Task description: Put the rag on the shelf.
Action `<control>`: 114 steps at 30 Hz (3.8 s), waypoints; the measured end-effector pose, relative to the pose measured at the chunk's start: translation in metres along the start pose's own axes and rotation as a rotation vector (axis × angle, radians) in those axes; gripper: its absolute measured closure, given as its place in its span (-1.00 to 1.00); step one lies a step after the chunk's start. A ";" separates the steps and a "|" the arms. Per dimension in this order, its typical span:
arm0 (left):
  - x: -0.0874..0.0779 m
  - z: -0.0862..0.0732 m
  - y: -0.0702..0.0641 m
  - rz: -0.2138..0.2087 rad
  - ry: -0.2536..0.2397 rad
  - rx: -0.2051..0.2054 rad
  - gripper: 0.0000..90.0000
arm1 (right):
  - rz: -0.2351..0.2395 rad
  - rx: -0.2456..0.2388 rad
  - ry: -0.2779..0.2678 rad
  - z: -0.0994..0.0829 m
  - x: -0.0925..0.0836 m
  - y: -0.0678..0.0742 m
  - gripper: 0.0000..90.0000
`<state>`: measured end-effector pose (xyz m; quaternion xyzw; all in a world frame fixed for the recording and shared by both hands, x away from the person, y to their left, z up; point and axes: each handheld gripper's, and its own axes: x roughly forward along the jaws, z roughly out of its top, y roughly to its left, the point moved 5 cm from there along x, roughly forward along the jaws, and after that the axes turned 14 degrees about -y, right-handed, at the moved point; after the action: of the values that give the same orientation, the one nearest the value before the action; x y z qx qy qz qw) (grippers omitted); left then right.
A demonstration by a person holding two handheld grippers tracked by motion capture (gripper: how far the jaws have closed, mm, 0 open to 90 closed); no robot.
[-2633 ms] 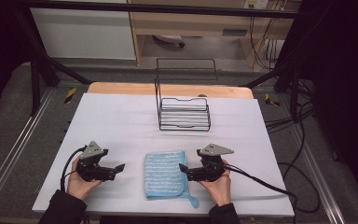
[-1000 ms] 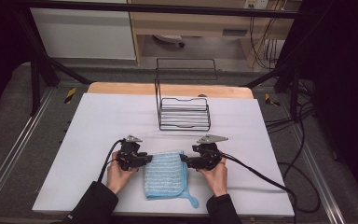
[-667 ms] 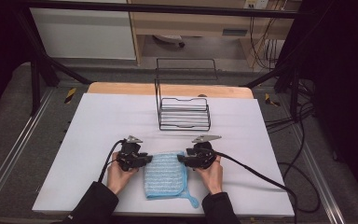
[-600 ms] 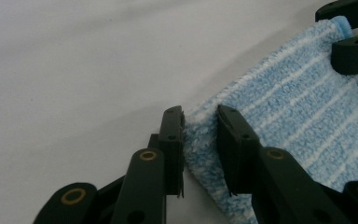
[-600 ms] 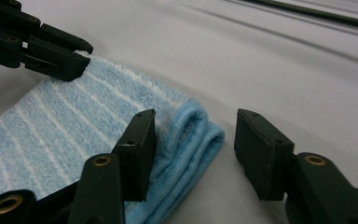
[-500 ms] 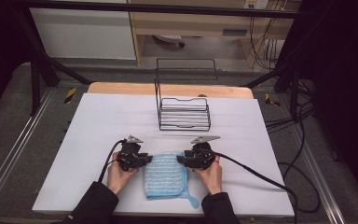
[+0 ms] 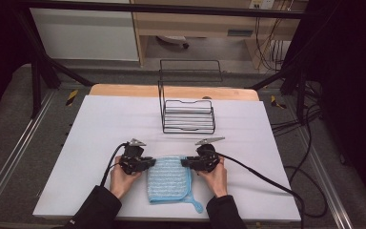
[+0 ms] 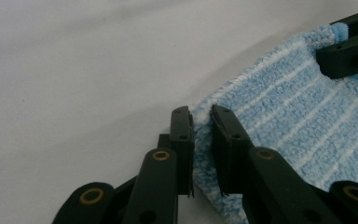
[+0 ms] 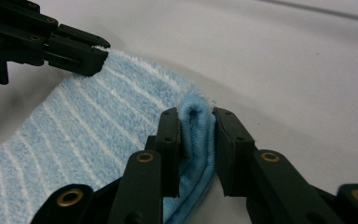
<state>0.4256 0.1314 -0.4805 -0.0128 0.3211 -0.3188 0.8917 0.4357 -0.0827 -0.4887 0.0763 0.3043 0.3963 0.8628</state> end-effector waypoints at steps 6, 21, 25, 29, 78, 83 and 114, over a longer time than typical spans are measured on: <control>-0.001 0.001 -0.001 0.000 -0.016 0.003 0.80 | -0.012 0.008 -0.012 0.001 -0.002 0.001 0.72; -0.019 0.011 -0.006 -0.023 -0.108 0.005 0.80 | -0.015 -0.020 -0.097 0.009 -0.019 0.015 0.74; -0.026 0.015 -0.009 -0.025 -0.137 0.016 0.80 | -0.008 -0.031 -0.133 0.013 -0.026 0.020 0.74; -0.032 0.019 -0.012 -0.024 -0.168 0.026 0.80 | -0.003 -0.037 -0.163 0.016 -0.031 0.024 0.74; -0.082 0.113 -0.059 -0.062 -0.499 0.128 0.80 | -0.075 -0.247 -0.524 0.094 -0.117 0.069 0.75; -0.082 0.126 -0.063 -0.066 -0.520 0.137 0.80 | -0.086 -0.259 -0.551 0.104 -0.125 0.069 0.75; -0.098 0.203 -0.077 -0.082 -0.676 0.157 0.80 | -0.146 -0.344 -0.689 0.175 -0.158 0.077 0.76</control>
<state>0.4427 0.0892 -0.2467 -0.0621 -0.0187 -0.3559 0.9323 0.4095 -0.1271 -0.2457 0.0372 -0.0695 0.3305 0.9405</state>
